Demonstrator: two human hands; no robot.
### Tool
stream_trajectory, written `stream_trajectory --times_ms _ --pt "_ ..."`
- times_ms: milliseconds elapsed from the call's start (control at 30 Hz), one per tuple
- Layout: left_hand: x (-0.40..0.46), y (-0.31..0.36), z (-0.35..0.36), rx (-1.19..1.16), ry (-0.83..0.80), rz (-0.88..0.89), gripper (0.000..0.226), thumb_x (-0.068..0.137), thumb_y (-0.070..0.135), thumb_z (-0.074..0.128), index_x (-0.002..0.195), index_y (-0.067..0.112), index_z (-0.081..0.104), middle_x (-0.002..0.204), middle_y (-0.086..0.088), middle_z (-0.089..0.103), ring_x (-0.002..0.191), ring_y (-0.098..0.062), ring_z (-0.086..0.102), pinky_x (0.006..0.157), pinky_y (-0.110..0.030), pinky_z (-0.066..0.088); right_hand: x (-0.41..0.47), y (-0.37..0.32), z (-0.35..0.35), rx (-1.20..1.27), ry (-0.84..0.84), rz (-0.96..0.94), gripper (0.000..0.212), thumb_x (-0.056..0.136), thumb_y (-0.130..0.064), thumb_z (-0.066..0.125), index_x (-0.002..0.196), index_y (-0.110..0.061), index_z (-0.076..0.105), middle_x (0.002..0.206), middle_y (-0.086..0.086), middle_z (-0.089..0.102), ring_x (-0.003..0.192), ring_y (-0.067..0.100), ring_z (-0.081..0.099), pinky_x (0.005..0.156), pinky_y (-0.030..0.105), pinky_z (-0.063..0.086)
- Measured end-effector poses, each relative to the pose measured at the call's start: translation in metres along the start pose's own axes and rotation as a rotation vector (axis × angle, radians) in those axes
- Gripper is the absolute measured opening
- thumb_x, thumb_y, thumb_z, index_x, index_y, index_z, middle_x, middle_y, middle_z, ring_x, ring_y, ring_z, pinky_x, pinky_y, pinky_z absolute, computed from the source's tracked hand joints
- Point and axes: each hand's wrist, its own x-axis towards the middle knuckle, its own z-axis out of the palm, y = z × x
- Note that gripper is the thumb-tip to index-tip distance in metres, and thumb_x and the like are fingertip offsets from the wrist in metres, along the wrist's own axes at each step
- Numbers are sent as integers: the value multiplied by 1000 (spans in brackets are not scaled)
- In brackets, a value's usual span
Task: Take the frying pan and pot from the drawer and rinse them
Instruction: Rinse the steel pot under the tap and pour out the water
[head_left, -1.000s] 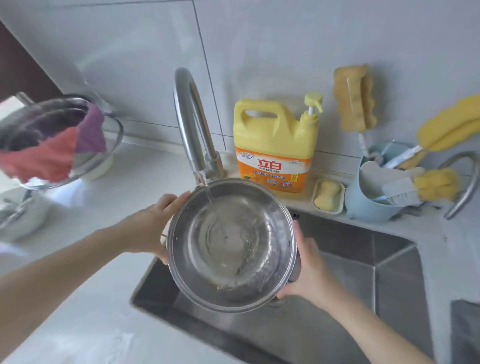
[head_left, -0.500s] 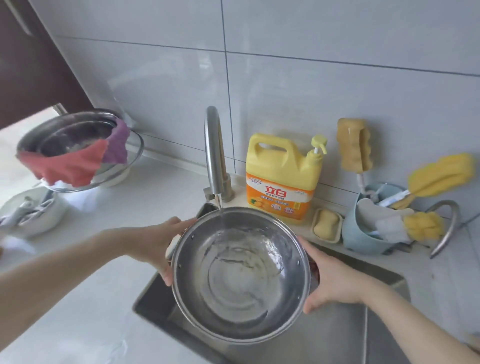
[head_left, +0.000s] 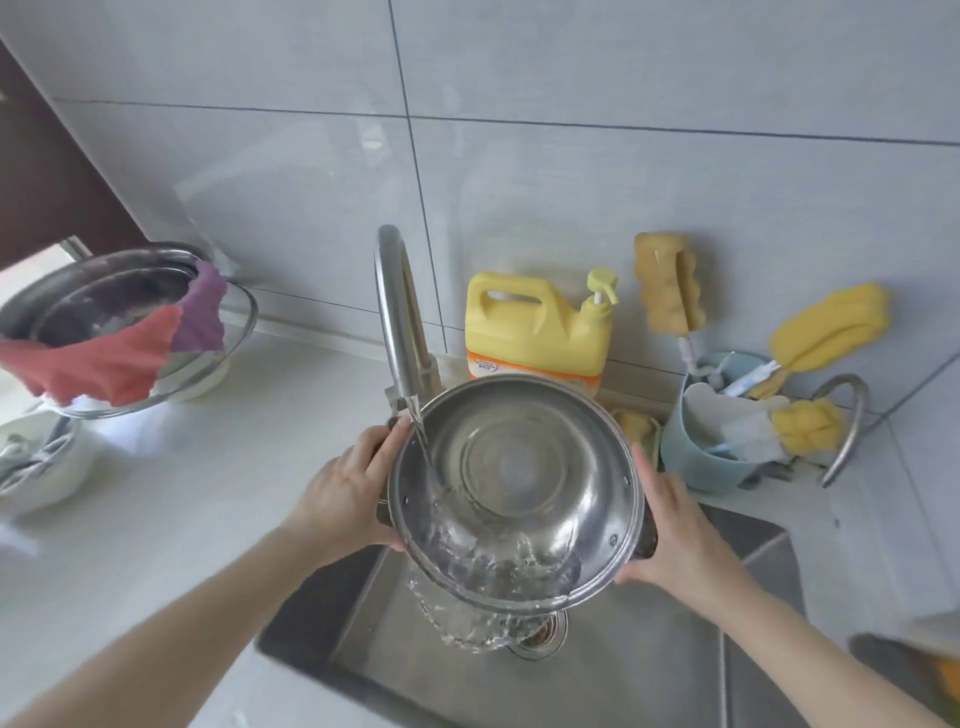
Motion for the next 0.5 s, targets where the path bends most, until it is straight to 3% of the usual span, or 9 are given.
stream_trajectory --times_ms 100,200,300,400,500 --pt "-1 14 15 -41 173 -1 141 36 65 87 150 8 25 119 -9 44 78 -33 65 61 -38 58 -14 4 -10 -180 130 -75 150 55 -34 94 143 -54 -25 113 -12 26 99 -1 31 81 20 39" --pt "-1 24 22 -62 401 66 111 67 69 65 148 8 20 120 -15 44 86 -34 59 63 -40 56 -31 14 -16 -299 349 -234 157 37 -24 100 157 -25 -1 109 2 38 96 15 43 80 25 47" --pt "0 33 23 -64 572 132 98 84 63 56 154 15 7 121 -18 44 97 -32 52 67 -41 53 -44 9 -29 -412 464 -295 143 33 -18 100 148 -21 16 108 9 41 91 24 43 60 38 56" --pt "2 40 15 -62 692 157 110 79 56 68 156 18 0 119 -19 45 97 -32 52 69 -42 50 -49 2 -46 -453 557 -398 129 60 -22 87 156 -19 2 104 11 42 86 24 42 67 36 53" --pt "7 43 3 -57 782 192 116 74 48 76 155 17 0 117 -19 44 94 -32 50 73 -40 46 -50 -5 -64 -506 624 -519 80 99 -37 50 157 -18 -2 104 15 43 86 27 42 80 36 41"
